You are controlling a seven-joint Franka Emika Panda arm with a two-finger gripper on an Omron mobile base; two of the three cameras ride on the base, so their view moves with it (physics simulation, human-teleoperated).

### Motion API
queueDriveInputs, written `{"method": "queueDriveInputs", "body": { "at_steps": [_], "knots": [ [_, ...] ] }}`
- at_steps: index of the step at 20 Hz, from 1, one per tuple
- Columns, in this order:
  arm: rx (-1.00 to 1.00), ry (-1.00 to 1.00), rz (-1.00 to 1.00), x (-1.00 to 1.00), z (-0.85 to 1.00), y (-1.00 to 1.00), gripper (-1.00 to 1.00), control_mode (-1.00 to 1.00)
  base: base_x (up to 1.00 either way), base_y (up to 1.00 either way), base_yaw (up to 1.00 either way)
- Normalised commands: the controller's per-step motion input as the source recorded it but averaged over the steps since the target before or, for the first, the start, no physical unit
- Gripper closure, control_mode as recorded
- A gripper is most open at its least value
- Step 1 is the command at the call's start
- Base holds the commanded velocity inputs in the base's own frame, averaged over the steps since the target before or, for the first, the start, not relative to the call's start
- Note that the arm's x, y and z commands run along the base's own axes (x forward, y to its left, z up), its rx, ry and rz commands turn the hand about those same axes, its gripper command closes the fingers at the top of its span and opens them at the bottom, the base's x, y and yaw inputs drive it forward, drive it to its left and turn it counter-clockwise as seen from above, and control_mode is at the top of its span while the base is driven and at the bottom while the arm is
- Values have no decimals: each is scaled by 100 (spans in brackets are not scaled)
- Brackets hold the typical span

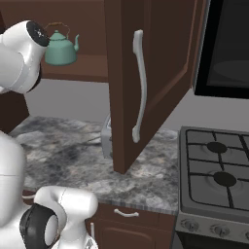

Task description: Open the cabinet, pick the kettle from the cabinet, and place it in the sink.

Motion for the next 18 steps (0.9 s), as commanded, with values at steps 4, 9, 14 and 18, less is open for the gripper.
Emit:
{"method": "queueDriveInputs", "body": {
  "at_steps": [4,9,14,18],
  "knots": [
    [0,0,12,18,-11,42,-100,-100,0,0,0],
    [1,0,8,15,-8,39,-100,-100,0,0,0],
    [4,-1,8,9,-12,38,-100,-100,0,0,0],
    [5,-2,9,6,-10,37,-100,-100,0,0,0]
  ]
}}
